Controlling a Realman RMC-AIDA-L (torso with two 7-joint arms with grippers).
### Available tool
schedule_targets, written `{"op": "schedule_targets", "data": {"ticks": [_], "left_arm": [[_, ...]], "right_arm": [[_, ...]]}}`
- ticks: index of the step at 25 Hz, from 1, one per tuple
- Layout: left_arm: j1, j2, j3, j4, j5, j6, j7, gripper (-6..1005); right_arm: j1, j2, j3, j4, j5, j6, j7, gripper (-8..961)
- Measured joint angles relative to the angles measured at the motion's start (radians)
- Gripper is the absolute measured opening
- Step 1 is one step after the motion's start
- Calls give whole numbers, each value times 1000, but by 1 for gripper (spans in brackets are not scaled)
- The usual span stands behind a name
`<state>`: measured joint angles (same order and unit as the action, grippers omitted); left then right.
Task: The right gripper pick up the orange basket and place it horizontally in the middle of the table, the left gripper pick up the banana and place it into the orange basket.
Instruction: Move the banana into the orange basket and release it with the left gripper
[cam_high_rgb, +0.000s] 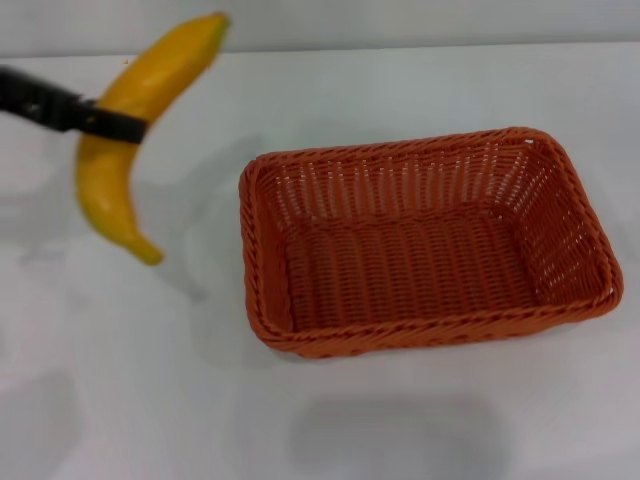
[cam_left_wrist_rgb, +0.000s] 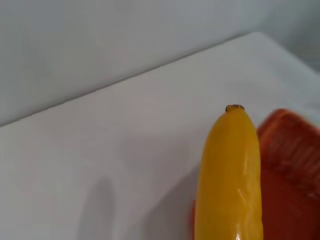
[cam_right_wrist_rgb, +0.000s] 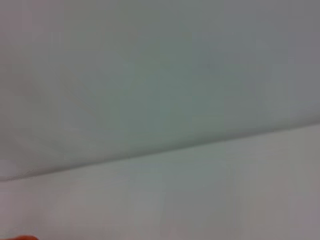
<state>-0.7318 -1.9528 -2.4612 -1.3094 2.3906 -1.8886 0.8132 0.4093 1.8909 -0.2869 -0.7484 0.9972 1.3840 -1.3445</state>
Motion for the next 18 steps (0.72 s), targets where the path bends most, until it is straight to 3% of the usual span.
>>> {"op": "schedule_targets", "data": {"ticks": [1, 3, 6, 10, 14, 18], "left_arm": [[0, 0, 0, 0, 0, 0, 0, 536], [-95, -15, 47, 56, -3, -2, -22, 536], [-180, -33, 132, 146, -7, 34, -32, 537], [-255, -58, 196, 251, -6, 101, -34, 537], [-286, -85, 278, 324, -1, 187, -32, 538], [-298, -115, 427, 393, 1, 302, -35, 539]], "right_arm": [[-1, 3, 0, 0, 19, 5, -13, 375], [-7, 5, 0, 1, 48, 13, -31, 375], [-20, 6, -1, 6, 85, 26, -53, 376], [-27, 11, -4, 8, 111, 37, -78, 377], [-28, 22, 0, 9, 118, 52, -125, 377], [-36, 36, 1, 10, 150, 64, -165, 378]]}}
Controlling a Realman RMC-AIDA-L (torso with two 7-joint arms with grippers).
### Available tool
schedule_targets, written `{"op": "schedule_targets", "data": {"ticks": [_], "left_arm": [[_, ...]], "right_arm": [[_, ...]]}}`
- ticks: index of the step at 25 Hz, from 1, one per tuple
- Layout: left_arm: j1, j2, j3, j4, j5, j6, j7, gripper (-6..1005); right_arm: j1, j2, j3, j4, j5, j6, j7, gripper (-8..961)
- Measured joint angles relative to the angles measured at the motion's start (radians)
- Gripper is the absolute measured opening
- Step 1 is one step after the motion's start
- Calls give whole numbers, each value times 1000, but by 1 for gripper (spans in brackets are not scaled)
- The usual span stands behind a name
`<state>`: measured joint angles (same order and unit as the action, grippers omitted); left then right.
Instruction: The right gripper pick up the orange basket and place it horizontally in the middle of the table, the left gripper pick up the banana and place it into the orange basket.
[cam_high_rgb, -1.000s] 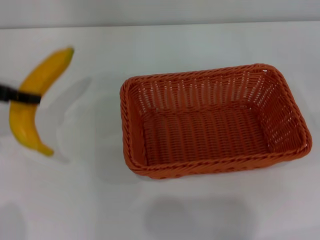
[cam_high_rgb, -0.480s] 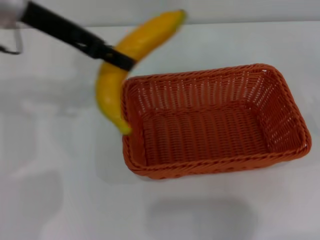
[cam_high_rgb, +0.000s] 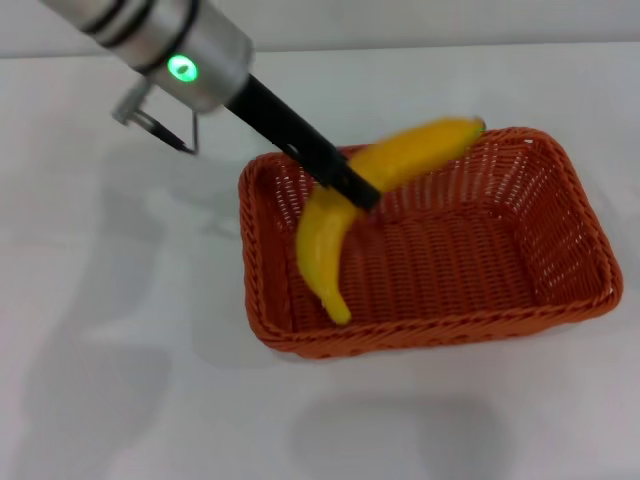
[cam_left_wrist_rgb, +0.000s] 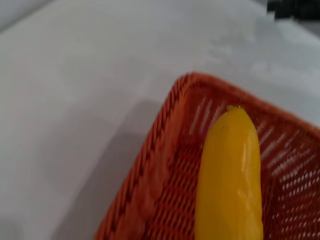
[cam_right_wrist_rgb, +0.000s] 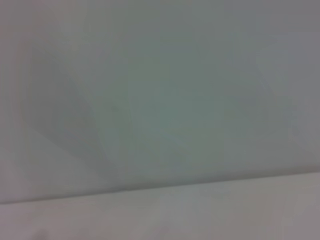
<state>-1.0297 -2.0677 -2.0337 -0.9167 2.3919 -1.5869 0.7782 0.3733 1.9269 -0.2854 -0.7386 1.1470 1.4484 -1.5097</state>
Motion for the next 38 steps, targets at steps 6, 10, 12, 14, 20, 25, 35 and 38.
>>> {"op": "schedule_targets", "data": {"ticks": [6, 10, 12, 14, 20, 25, 35, 38], "left_arm": [[-8, -12, 132, 48, -16, 92, -35, 540], [16, -10, 124, 18, -54, 103, -29, 606], [44, -8, 120, -29, -76, 110, -23, 672], [95, -8, 116, -113, -102, 119, -11, 738], [346, -8, 41, -397, -271, 174, 91, 775], [570, -8, -24, -478, -511, 251, 304, 786], [899, -12, -92, -284, -1061, 300, 863, 782], [956, -12, -95, -173, -1209, 290, 1043, 781]], "right_arm": [[-13, 0, -1, -1, 30, 14, -6, 380], [-26, -1, 1, -2, 37, 16, -19, 380], [-39, -2, 1, -5, 52, 19, -32, 381], [-53, -2, 1, -8, 74, 27, -56, 381], [-84, 5, 1, -3, 173, 40, -134, 421], [-104, 18, 2, 4, 245, 39, -229, 518], [-131, 73, 3, 124, 429, 43, -502, 823], [-135, 73, 3, 204, 499, 45, -604, 861]]}}
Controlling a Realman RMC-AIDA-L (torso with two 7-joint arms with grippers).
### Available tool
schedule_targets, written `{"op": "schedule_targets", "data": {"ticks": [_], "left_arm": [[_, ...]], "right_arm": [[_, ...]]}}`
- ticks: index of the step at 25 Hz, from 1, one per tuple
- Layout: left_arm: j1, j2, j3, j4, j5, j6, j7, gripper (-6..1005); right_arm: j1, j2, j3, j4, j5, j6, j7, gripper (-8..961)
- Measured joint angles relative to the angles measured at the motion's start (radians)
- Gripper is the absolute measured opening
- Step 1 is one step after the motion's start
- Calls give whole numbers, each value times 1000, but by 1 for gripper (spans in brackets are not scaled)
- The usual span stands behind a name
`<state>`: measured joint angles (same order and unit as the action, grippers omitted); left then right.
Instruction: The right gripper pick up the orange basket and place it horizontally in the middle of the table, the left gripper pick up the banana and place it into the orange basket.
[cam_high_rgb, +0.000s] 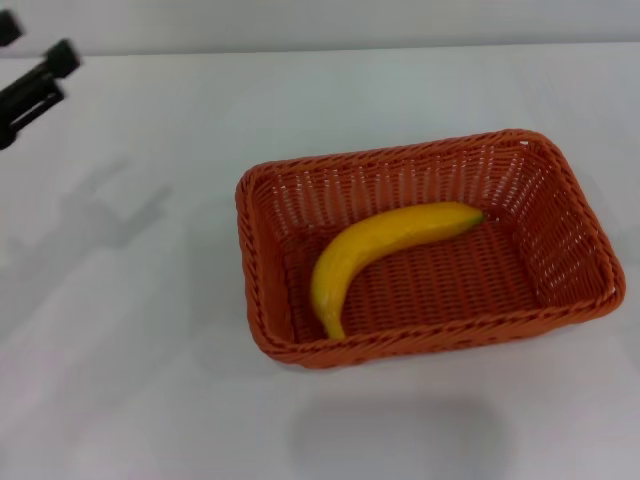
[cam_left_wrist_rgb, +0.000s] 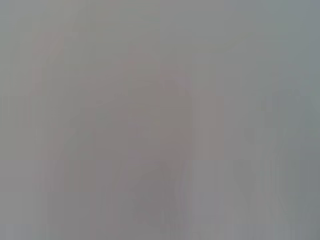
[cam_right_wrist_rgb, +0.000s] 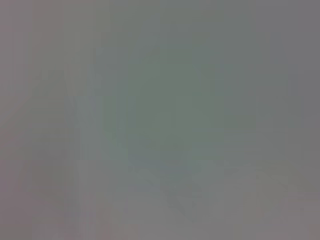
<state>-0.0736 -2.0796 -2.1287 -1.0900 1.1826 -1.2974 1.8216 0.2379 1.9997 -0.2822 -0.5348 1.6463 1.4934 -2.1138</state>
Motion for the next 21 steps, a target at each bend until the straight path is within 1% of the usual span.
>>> {"op": "schedule_targets", "data": {"ticks": [2, 5, 11, 14, 21], "left_arm": [[24, -1, 0, 86, -91, -17, 113, 781], [41, -2, 0, 199, -204, -49, 239, 780], [35, -2, 0, 390, -384, -106, 410, 778], [31, -1, 0, 424, -407, -119, 434, 778], [32, -2, -3, 428, -414, -121, 429, 777]], "right_arm": [[-2, 0, 0, 47, 31, -1, -50, 874], [-3, 0, 0, 100, 44, -7, -104, 874], [1, 1, 54, 192, 48, -7, -181, 874], [-3, 1, 62, 215, 51, -7, -207, 874], [-5, 1, 64, 232, 55, -7, -231, 874]]}}
